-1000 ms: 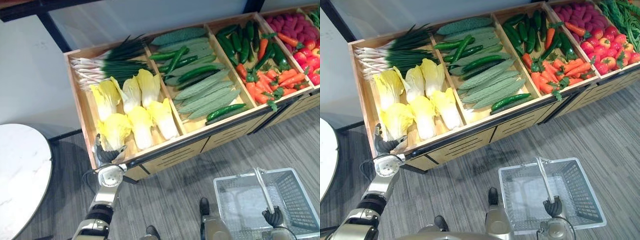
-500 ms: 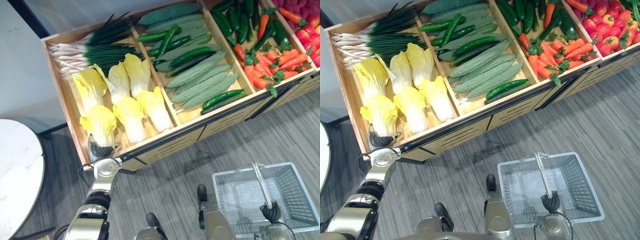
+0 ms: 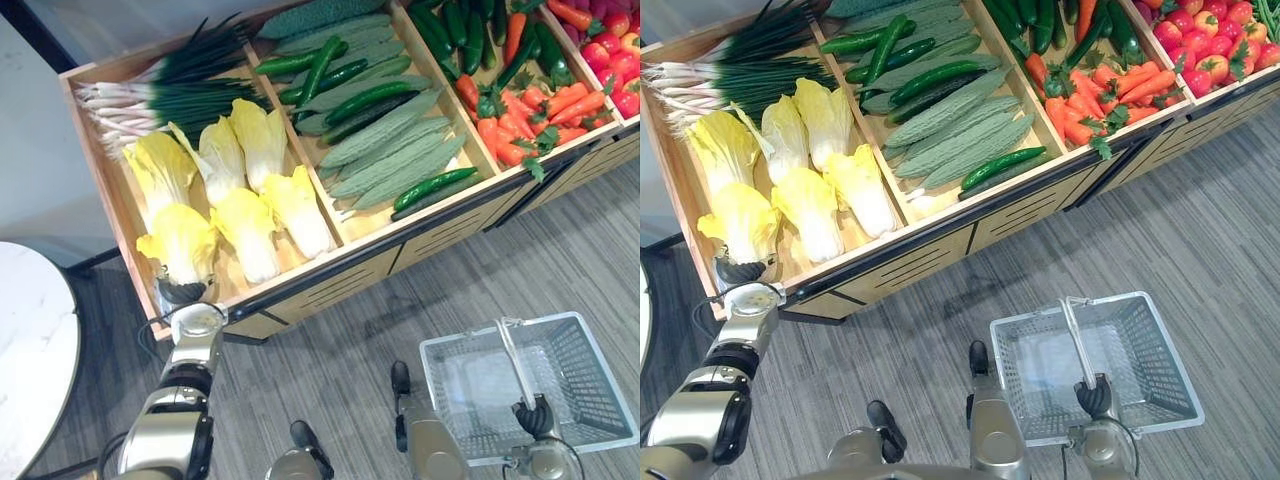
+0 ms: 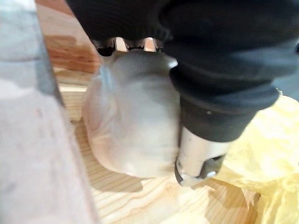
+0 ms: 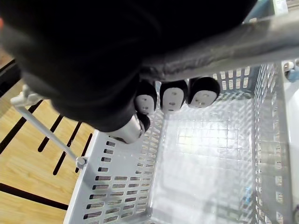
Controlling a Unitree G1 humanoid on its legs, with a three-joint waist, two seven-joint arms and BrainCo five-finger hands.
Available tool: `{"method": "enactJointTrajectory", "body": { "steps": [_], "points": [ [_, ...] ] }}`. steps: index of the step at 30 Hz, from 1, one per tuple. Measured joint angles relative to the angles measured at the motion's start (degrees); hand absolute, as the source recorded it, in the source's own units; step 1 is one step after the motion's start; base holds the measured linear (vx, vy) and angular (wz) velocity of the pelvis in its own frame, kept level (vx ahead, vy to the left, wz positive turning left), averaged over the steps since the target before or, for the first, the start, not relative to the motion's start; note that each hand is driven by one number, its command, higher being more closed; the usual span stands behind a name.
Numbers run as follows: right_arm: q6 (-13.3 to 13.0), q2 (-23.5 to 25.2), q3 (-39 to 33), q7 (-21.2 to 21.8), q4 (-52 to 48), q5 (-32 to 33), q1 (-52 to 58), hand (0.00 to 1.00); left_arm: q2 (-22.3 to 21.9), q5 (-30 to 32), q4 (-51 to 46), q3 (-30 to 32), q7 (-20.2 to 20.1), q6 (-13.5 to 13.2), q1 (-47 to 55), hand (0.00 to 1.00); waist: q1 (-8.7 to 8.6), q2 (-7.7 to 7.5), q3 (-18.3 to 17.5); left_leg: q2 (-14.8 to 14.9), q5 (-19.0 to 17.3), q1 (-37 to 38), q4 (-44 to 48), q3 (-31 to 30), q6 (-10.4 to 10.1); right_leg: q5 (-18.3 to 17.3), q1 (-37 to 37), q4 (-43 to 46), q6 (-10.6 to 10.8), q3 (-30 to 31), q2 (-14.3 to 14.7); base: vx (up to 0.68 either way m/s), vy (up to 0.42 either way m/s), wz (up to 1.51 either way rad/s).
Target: Pick vegetable in the basket
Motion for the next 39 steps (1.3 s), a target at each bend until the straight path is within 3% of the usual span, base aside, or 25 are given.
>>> {"method": "enactJointTrajectory", "body": {
  "steps": [4,8,16,20,23,32,39],
  "points": [
    [-0.1,0.0,0.13,0.04,0.04,0.0,-0.1,1.0,-0.98,-5.06,-0.16,-0.03,1.01,-2.38,-0.11,1.0,0.02,-0.02,0.01,-0.31,0.06,0.06,-0.26,-0.23,0.01,0.29,0.22,-0.28,0.1,-0.21,-0.34,0.0,0.0,0.01],
    [-0.1,0.44,-1.55,0.21,1.34,-0.01,-0.59,1.0,-4.65,-10.72,-4.2,-0.12,3.46,-5.66,0.97,1.0,-0.32,-0.12,0.06,-1.78,1.28,0.41,-2.14,-2.29,0.34,0.74,1.25,-0.7,0.23,-1.82,-1.56,0.01,0.013,0.21],
    [1.56,2.45,-6.2,2.32,4.3,-0.02,-1.52,1.0,-13.66,-11.12,-22.68,-3.95,9.33,-11.04,10.71,1.0,0.02,-0.76,-0.38,-3.92,2.6,1.4,-4.03,-7.66,1.31,0.96,5.43,-2.32,0.57,-6.24,-3.17,-0.01,0.02,0.34],
    [3.91,2.64,-7.0,3.83,4.55,-0.01,-1.27,1.0,-14.98,-11.13,-29.82,-5.74,8.86,-13.91,15.61,1.0,0.44,-0.78,-2.07,-3.98,3.11,1.88,-4.09,-9.61,1.55,0.95,7.24,-2.46,0.57,-7.92,-3.37,-0.03,-0.009,0.21],
    [4.78,3.12,-9.14,4.77,4.67,-0.02,-0.18,1.0,-15.09,-11.11,-32.64,-6.88,7.55,-15.33,16.6,1.0,1.54,-0.83,-4.31,-4.06,4.04,2.3,-5.07,-10.44,1.55,0.94,7.95,-2.6,0.54,-8.61,-3.37,-0.05,-0.023,0.17],
    [5.48,3.13,-10.78,4.83,4.41,-1.22,0.11,1.0,-14.27,-9.99,-42.68,-6.77,7.06,-16.26,18.6,1.0,1.72,-1.75,-7.93,-4.57,6.5,4.39,-9.79,-11.27,1.23,0.32,9.37,-3.17,0.41,-9.47,-3.31,-0.05,-0.022,0.06],
    [5.31,-2.16,-11.18,5.07,-1.28,-3.49,0.14,1.0,-7.7,-3.27,-53.68,-6.78,2.07,-16.21,18.63,1.0,1.59,-1.87,-9.37,-4.79,6.36,7.47,-11.74,-7.15,0.6,1.15,9.23,-3.6,1.69,-5.22,-2.67,0.03,0.002,-0.3]
  ]
}}
